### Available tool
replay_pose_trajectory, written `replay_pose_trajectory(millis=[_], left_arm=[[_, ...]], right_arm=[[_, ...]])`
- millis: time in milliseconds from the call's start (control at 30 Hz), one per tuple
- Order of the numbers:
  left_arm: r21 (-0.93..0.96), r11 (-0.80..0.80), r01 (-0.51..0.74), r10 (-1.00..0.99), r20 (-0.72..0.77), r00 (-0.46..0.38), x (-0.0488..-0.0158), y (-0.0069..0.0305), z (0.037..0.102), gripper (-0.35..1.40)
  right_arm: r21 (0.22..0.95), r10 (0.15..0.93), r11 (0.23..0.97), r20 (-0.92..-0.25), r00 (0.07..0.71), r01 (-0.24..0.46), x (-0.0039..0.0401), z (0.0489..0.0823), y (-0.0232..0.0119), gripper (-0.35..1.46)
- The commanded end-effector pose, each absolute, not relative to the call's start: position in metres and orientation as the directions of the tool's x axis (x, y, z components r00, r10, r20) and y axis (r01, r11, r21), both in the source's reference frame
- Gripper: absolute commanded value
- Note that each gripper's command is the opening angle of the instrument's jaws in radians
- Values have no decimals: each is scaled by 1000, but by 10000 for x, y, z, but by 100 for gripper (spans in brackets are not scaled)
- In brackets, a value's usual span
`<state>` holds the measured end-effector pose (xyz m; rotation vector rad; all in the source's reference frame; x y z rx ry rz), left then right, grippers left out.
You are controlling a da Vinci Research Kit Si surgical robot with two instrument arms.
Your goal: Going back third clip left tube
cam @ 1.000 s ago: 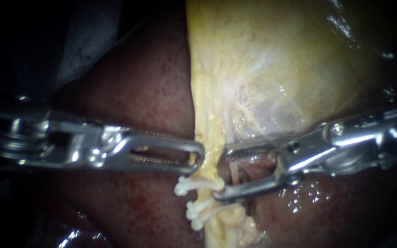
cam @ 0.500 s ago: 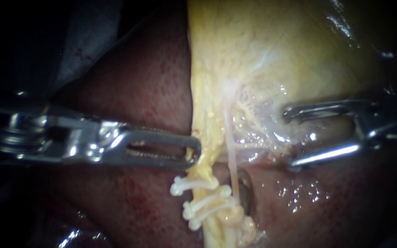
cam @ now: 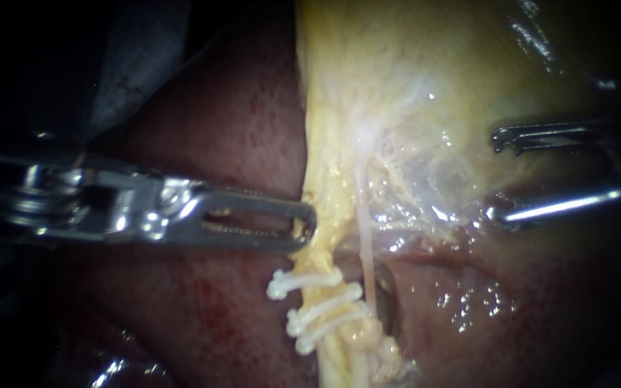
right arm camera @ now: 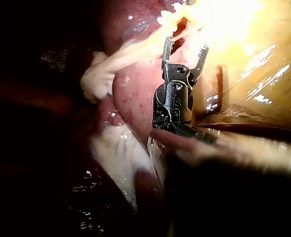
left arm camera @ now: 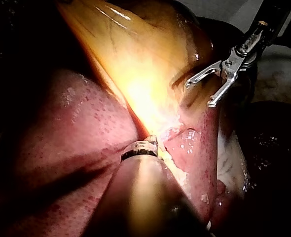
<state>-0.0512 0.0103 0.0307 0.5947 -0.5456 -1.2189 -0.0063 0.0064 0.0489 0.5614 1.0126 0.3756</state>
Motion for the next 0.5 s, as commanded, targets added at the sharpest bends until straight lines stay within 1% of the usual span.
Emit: replay_pose_trajectory(millis=[33, 300, 500], left_arm=[[678, 232, 697, -965, 70, 253, -516, 101, 311, -35], [677, 241, 695, -964, 81, 255, -545, 95, 330, -35], [678, 244, 693, -963, 88, 254, -551, 97, 333, -35]], right_arm=[[601, 540, 799, -687, 486, -39, -63, 490, 63, 60], [601, 540, 799, -687, 486, -38, -63, 489, 63, 60], [601, 540, 799, -687, 486, -38, -63, 489, 62, 60]])
